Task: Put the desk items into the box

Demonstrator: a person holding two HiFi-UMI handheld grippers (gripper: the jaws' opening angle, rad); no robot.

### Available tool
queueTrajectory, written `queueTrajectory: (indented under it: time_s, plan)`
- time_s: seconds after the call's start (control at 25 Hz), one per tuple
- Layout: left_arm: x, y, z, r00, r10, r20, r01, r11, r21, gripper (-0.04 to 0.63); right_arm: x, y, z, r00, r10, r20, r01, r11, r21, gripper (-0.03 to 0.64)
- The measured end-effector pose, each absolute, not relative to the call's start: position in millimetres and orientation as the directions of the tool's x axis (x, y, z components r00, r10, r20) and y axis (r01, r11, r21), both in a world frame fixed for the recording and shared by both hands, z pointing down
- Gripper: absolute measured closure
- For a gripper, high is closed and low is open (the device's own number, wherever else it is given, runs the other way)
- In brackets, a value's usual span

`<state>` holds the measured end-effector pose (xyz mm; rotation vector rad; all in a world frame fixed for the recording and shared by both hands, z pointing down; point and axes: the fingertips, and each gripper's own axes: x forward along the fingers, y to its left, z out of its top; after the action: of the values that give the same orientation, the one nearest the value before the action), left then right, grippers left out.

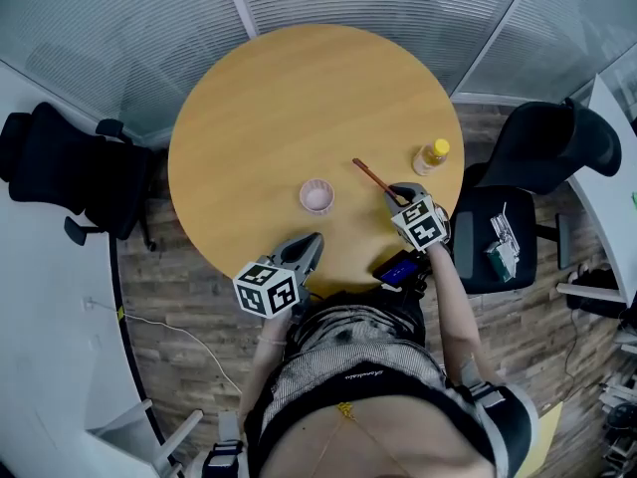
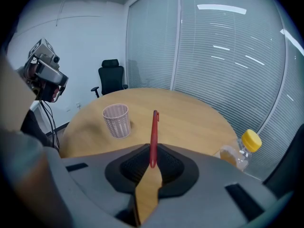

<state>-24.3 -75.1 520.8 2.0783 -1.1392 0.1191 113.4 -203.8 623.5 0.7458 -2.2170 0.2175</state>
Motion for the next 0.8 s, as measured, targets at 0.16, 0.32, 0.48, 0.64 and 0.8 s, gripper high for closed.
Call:
queueTrajectory:
  time_s: [0.16,0.32,0.48,0.64,0.8]
  plan:
    - [-27.4,-77.3,521.7,0.591,-0.693,0.413,-0.763,-0.315,0.564,0.577,107.8,-199.6,614.0,-0.543,-0.434,0.719,-0.560,0.825,0.076,0.557]
    - [-30.5,-80.1,521.4,0.585,-0.699,0.413,-0.767,-0.310,0.562,0.577,102.3,-197.0,600.9,-0.558,-0.440,0.704,-0.561,0.825,0.071,0.557]
    - [-32.0,-83.5,522.3,0.582,-0.700,0.414,-0.770,-0.311,0.557,0.577,96.9,-196.1,587.4,-0.575,-0.448,0.685,-0.569,0.820,0.058,0.557]
    - [-30.0,-85.3,523.7,0.581,-0.694,0.426,-0.777,-0.317,0.543,0.577,94.1,-196.3,570.8,-0.591,-0.466,0.658,-0.583,0.811,0.051,0.557]
    - [-28.5,-86.6,525.6,0.581,-0.692,0.428,-0.777,-0.317,0.544,0.577,88.7,-192.8,556.4,-0.608,-0.476,0.635,-0.597,0.801,0.028,0.557]
